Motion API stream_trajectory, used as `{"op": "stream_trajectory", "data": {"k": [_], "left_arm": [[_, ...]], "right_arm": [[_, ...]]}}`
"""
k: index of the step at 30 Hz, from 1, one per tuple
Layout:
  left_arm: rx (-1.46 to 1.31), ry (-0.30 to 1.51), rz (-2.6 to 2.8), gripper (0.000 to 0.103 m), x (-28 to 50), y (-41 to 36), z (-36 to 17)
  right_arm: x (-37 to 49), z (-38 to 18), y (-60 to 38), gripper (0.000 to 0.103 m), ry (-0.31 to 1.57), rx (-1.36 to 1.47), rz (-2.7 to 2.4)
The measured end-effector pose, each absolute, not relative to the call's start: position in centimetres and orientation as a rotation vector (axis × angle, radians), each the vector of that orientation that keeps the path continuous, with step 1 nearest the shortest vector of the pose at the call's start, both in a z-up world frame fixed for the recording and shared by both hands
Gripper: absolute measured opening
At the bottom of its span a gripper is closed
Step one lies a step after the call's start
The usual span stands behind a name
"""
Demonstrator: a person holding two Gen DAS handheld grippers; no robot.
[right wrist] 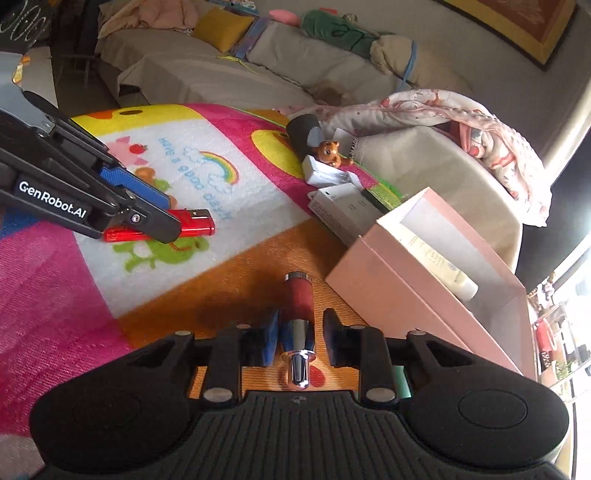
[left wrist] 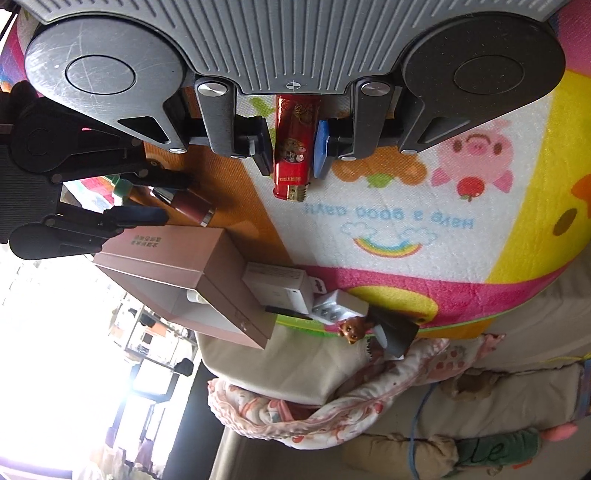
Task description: Organize rigid objects
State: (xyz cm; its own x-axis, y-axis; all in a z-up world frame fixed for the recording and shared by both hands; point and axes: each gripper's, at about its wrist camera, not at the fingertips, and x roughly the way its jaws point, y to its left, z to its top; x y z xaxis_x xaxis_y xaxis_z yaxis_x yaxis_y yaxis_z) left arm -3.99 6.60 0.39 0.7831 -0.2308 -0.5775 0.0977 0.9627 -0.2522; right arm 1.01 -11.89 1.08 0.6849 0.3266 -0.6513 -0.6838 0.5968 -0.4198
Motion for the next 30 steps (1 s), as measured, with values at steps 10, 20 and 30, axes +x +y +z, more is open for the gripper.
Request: {"op": "stream_trajectory", "data": {"k": [10,20,30], "left_arm": [[-0.254,0.655,-0.232,0.027,-4.1,6.9,0.1],[-0.104,0.651,-0.185,0.028,-4.4,4.7,0.5],[-0.161,0.647,-0.196,0.028,-4.5,5.5,0.3]], "right_arm": [[1.3,0.7,-15.2,0.045,0.544,-0.701,0.455],[4.4,2.6,-16.9,0.045,0.654,-0.321,0.374],[5.8,1.6,-12.9,0.057,0.661,-0.197,0.294]]}}
